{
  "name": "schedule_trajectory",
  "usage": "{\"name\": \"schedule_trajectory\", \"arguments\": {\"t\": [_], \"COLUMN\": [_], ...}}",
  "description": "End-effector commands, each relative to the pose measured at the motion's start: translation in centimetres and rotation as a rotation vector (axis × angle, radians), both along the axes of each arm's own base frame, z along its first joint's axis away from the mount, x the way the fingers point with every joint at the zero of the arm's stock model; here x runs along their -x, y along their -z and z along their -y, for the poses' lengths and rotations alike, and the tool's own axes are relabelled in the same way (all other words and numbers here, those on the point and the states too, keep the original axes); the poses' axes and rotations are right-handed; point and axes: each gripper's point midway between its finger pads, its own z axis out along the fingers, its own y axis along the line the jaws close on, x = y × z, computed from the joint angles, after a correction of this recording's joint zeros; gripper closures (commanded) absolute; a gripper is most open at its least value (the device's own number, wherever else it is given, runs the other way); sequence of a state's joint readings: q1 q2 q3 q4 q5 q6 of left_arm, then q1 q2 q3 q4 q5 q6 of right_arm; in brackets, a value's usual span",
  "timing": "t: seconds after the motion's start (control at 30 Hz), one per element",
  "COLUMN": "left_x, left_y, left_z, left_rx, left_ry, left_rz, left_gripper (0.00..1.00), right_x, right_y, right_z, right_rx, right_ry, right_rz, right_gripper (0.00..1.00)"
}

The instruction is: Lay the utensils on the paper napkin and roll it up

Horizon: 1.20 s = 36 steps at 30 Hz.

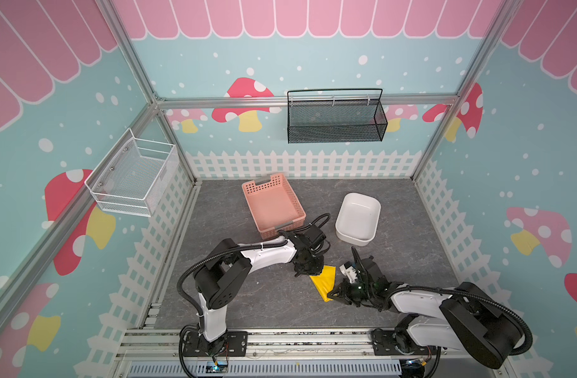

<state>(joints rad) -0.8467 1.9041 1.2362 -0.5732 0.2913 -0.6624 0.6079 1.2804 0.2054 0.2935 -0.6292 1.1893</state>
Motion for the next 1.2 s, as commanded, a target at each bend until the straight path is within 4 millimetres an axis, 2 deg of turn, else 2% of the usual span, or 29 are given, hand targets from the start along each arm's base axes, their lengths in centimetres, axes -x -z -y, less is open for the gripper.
{"name": "schedule_trajectory", "arguments": {"t": [0.0,0.23,0.37,0.53,0.67,0.77,0.93,1.17], "left_x": [-0.3,0.2,0.4,0.5,0.5,0.5,0.5,0.5], "left_y": [1.6,3.2,3.6,3.7,3.6,3.6,3.7,3.5], "left_z": [0.1,-0.2,-0.5,-0.6,-0.5,-0.6,-0.7,-0.7], "left_rx": [-0.02,-0.04,-0.047,-0.051,-0.048,-0.05,-0.052,-0.049], "left_ry": [-0.008,0.001,0.01,0.019,0.026,0.025,0.027,0.026], "left_rz": [-0.002,-0.031,-0.034,-0.034,-0.03,-0.028,-0.027,-0.024], "left_gripper": [0.86,0.86,0.86,0.86,0.86,0.87,0.87,0.87], "right_x": [1.7,1.1,0.3,-1.6,-2.6,-3.3,-4.2,-4.9], "right_y": [2.7,1.8,0.9,-1.2,-2.6,-3.4,-4.8,-4.4], "right_z": [1.8,1.5,1.8,2.6,2.9,2.6,0.6,-0.9], "right_rx": [0.106,0.1,0.146,0.243,0.292,0.3,0.22,0.185], "right_ry": [0.027,0.027,0.028,0.038,0.038,0.027,-0.028,-0.082], "right_rz": [-0.1,-0.075,-0.041,0.038,0.081,0.101,0.139,0.145], "right_gripper": [1.0,0.99,0.91,0.8,0.77,0.77,0.88,0.89]}}
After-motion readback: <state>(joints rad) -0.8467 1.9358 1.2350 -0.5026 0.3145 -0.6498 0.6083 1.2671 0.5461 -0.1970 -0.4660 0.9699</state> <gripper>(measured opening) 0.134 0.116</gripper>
